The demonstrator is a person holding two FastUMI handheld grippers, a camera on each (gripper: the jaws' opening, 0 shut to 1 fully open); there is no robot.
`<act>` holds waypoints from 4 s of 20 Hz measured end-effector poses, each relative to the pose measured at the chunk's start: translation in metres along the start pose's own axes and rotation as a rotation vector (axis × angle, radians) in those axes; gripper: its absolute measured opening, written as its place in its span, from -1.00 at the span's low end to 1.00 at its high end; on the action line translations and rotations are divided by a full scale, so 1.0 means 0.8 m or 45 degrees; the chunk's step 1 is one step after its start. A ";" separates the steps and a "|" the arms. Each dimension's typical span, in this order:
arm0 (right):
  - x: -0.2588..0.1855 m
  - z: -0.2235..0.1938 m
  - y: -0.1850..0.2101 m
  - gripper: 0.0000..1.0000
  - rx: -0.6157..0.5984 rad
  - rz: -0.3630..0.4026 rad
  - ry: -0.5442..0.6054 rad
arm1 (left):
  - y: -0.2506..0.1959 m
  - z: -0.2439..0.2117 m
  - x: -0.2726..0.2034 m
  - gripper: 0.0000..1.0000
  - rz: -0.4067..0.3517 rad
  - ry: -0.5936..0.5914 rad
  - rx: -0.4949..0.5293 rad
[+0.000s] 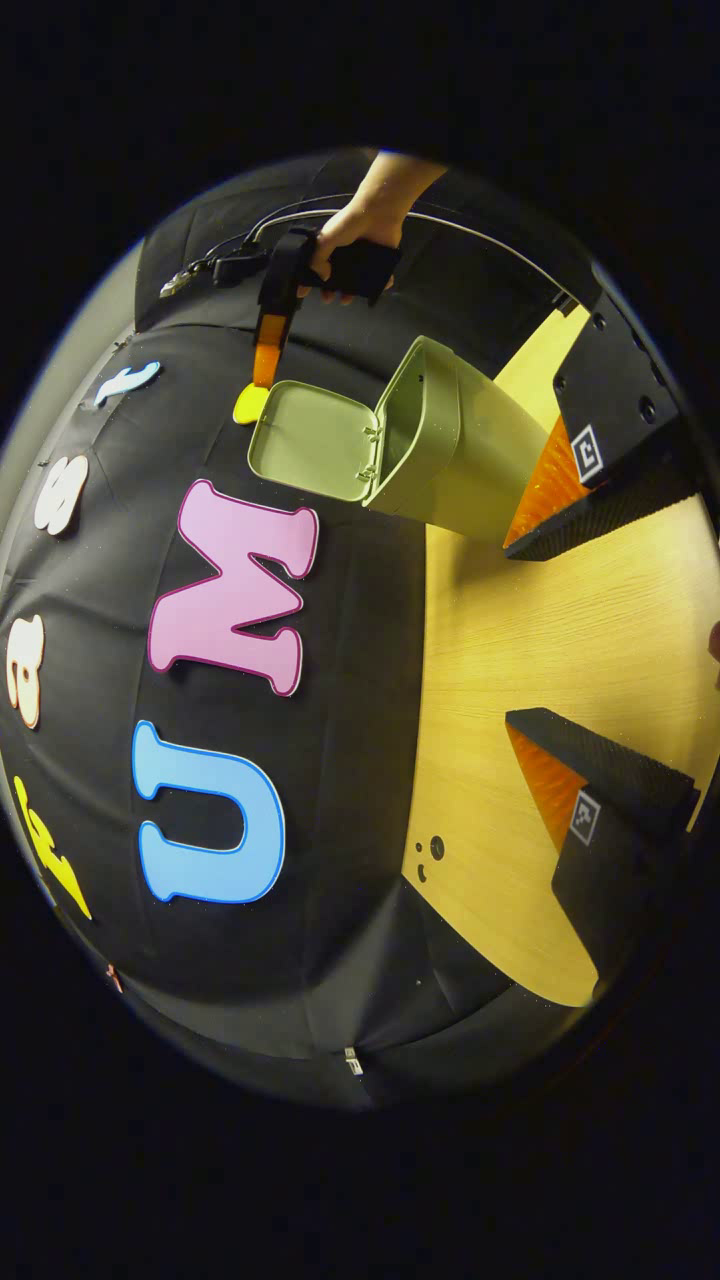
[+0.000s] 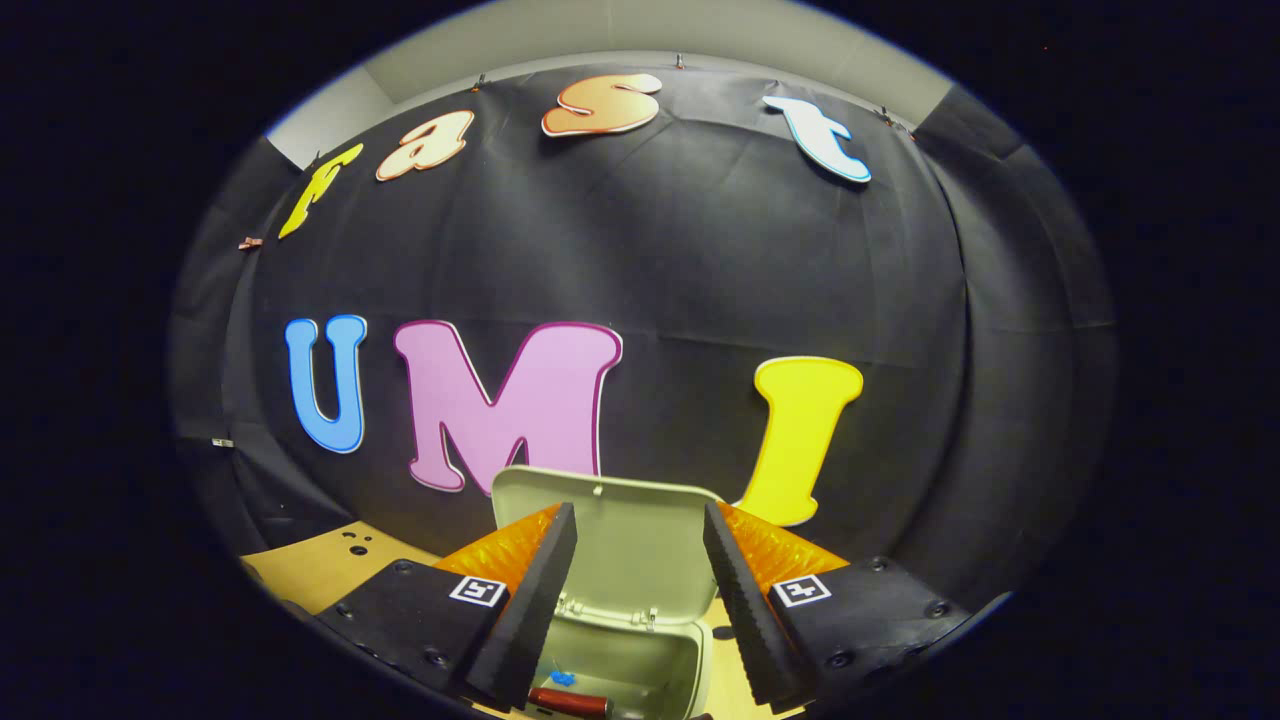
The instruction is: Press the lid of the desktop garbage bin to open it, pick up the crumpled paper on the desktop and throw it into the bin, then pick up the pop can on the desktop and drop it into the bin, and finally close the garbage bin lid.
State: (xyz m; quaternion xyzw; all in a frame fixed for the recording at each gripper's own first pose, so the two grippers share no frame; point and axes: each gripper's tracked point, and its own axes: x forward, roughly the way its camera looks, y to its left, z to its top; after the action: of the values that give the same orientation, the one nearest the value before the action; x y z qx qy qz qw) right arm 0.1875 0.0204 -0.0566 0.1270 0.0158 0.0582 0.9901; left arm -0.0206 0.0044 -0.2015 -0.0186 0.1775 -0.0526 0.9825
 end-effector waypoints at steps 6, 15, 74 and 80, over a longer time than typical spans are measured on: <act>0.045 0.019 0.012 0.63 0.008 0.057 -0.077 | -0.008 -0.009 0.002 0.91 0.061 0.024 -0.030; 0.076 -0.009 0.009 0.63 0.109 0.049 -0.023 | -0.011 -0.010 -0.006 0.91 0.085 0.030 -0.033; -0.172 -0.126 0.096 0.90 0.153 0.154 0.264 | -0.037 0.011 -0.071 0.91 -0.064 -0.101 0.052; -0.242 -0.110 0.136 0.90 0.159 0.228 0.244 | -0.029 0.027 -0.087 0.91 -0.066 -0.141 0.061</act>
State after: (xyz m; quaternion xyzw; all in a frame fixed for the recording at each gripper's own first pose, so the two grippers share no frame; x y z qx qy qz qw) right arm -0.0211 0.1240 -0.1105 0.1832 0.1024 0.1571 0.9650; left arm -0.0802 -0.0109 -0.1562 -0.0027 0.1209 -0.0812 0.9893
